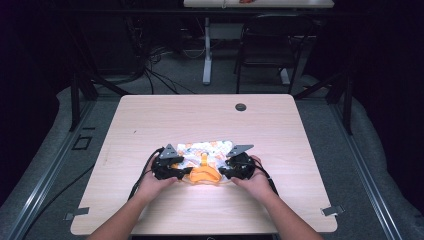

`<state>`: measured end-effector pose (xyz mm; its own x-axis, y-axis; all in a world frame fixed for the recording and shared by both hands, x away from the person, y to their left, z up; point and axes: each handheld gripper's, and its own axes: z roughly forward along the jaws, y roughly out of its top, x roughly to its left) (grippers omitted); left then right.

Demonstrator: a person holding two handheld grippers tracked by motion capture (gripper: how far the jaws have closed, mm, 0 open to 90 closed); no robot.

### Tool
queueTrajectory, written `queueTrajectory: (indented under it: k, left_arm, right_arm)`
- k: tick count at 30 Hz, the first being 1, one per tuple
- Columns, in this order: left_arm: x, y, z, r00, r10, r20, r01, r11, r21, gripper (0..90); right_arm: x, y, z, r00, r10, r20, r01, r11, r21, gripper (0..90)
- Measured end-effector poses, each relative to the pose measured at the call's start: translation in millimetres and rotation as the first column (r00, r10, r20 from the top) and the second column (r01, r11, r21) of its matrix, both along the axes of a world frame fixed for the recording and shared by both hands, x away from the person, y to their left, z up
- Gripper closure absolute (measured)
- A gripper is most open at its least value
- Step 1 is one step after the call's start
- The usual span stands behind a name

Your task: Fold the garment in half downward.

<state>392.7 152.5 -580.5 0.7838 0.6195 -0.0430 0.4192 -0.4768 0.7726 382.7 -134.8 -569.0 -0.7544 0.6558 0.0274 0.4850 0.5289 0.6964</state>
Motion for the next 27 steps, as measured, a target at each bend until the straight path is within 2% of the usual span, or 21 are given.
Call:
queueTrajectory:
  k: [9,15,18,20,22,27]
  left_arm:
    - [0.8,0.1,1.5,0.9998,0.014,0.015,-0.013,0.9996,-0.025,42.0]
    - [-2.8,4.1,11.1,0.9998,0.018,0.010,-0.017,0.9966,-0.081,46.1]
    - [-5.7,6.5,16.8,0.9997,0.023,0.007,-0.022,0.9960,-0.087,47.7]
    - [-7.4,9.1,21.1,0.9990,0.034,-0.028,-0.036,0.9952,-0.091,49.4]
    - [-10.3,11.3,24.8,0.9988,0.032,-0.039,-0.035,0.9949,-0.095,50.3]
    - [-20.9,14.8,32.4,0.9994,0.030,-0.019,-0.032,0.9952,-0.092,50.2]
  right_arm:
    - [4.4,0.6,1.4,0.9999,-0.012,0.005,0.012,1.000,0.004,53.6]
    - [-2.9,4.3,13.3,0.9993,-0.012,0.036,0.012,1.000,0.004,51.6]
    - [-7.6,5.5,21.4,0.9989,-0.015,0.044,0.014,1.000,0.024,50.8]
    - [-11.1,6.3,26.6,0.9987,-0.015,0.049,0.013,0.999,0.034,50.2]
    - [-14.8,6.5,30.3,0.9987,-0.011,0.050,0.010,0.999,0.040,49.5]
    - [-24.0,5.7,36.7,0.9988,-0.003,0.049,0.002,1.000,0.029,48.3]
